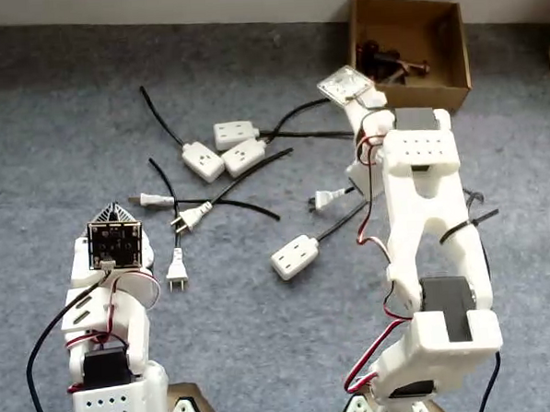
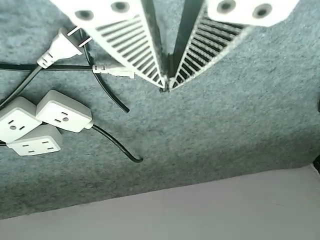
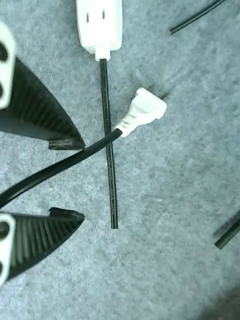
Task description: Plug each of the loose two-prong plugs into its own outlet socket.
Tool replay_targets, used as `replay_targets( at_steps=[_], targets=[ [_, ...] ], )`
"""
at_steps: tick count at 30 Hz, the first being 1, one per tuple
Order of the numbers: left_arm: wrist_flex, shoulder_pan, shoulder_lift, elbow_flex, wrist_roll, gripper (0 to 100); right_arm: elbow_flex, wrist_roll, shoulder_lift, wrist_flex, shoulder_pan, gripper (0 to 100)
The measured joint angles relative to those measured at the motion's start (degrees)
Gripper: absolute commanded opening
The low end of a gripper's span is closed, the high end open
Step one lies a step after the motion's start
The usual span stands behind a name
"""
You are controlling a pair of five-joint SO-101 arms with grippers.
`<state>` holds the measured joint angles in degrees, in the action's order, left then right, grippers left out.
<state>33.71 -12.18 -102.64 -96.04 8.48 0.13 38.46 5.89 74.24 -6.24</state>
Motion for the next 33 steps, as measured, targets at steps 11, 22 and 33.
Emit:
replay_targets(
  at_steps=[11, 22, 33],
  targets=[
    [0.0, 0.0, 0.0, 0.0, 0.0, 1, 1.1, -0.2, -0.3, 0.0, -1.9, 28.3],
    [0.0, 0.0, 0.0, 0.0, 2.5, 1, 1.1, -0.2, -0.3, 0.0, 0.8, 28.3],
    [0.0, 0.0, 0.0, 0.0, 2.6, 1, -3.9, -2.5, -0.3, 0.0, 5.5, 28.3]
  ],
)
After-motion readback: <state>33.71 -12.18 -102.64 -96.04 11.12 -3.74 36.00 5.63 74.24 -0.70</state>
